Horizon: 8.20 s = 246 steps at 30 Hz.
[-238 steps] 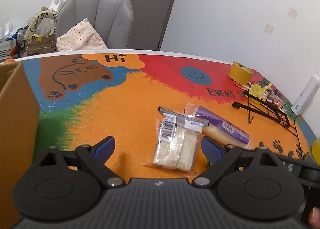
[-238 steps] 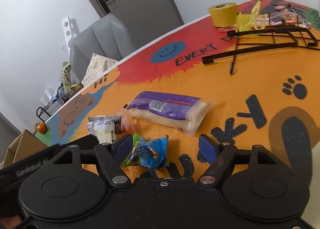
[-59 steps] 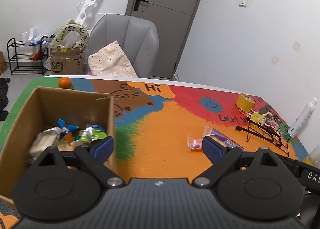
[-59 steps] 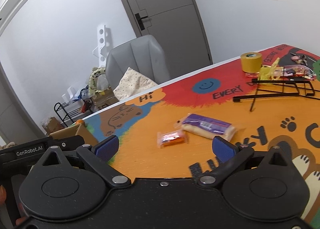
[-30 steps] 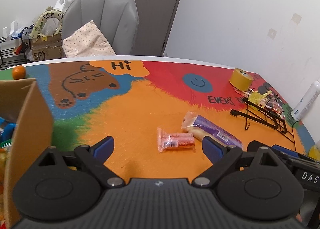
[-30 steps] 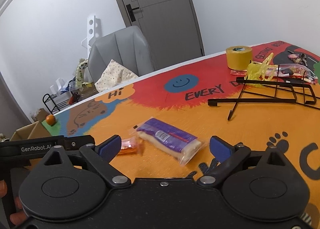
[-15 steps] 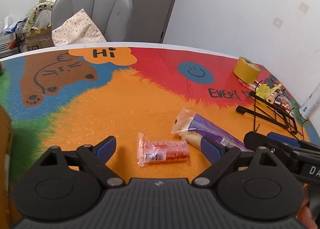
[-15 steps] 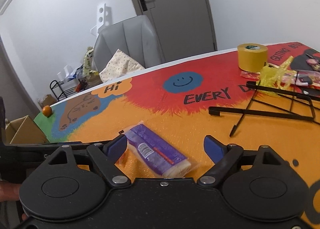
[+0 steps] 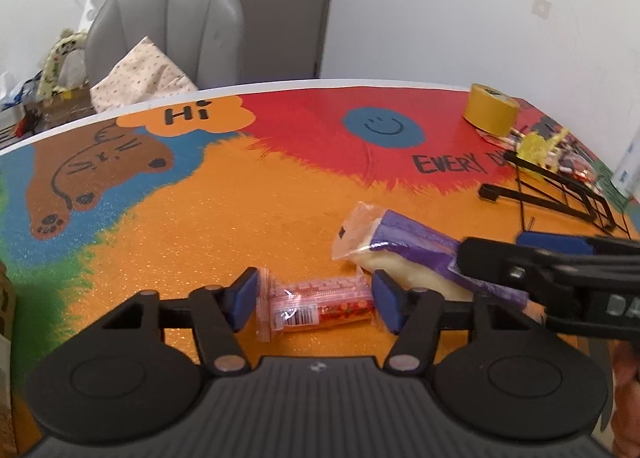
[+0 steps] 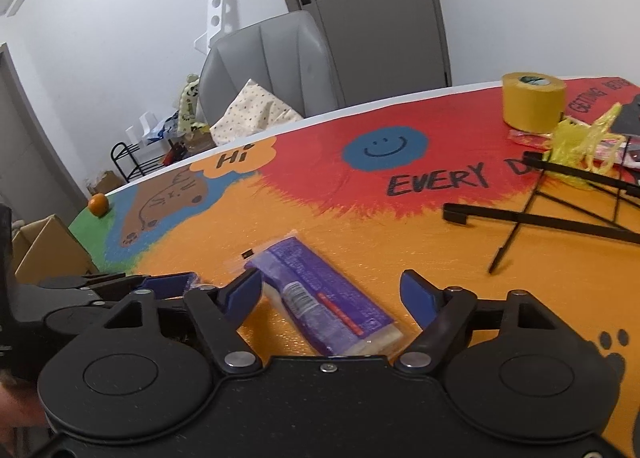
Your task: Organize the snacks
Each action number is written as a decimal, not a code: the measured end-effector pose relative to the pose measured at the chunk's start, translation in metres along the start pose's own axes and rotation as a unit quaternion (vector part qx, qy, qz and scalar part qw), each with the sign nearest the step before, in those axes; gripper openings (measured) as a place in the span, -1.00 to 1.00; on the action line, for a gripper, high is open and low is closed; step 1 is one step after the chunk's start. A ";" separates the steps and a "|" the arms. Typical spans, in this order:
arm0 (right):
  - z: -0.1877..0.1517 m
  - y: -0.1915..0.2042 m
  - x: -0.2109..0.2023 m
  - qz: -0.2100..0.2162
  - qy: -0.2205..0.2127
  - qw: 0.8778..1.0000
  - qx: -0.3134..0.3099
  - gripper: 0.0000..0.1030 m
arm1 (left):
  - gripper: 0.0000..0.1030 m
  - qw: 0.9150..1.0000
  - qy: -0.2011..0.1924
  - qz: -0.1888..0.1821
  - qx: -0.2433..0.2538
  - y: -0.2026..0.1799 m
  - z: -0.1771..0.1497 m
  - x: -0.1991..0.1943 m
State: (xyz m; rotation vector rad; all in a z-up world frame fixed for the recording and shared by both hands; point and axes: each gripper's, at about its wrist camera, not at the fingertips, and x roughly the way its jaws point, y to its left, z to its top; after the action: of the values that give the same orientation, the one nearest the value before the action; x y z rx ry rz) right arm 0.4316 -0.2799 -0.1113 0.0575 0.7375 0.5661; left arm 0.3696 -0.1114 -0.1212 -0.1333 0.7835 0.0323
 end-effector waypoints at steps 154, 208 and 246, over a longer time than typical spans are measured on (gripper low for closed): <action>-0.049 0.236 -0.104 0.018 -0.055 0.998 -0.023 0.67 | 0.87 0.981 -0.097 0.044 -0.161 0.210 -0.072 -0.258; -0.115 0.214 -0.257 -0.083 -0.138 0.987 -0.008 1.00 | 1.00 0.991 -0.124 0.026 -0.047 0.152 -0.124 -0.374; -0.118 0.229 -0.265 -0.083 -0.141 0.986 -0.032 1.00 | 1.00 0.992 -0.124 0.025 -0.023 0.154 -0.130 -0.392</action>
State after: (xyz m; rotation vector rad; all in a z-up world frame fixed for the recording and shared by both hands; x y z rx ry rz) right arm 0.0889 -0.2369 0.0206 0.0156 0.4437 0.4121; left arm -0.0118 0.0320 0.0475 -0.1502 0.5382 0.1134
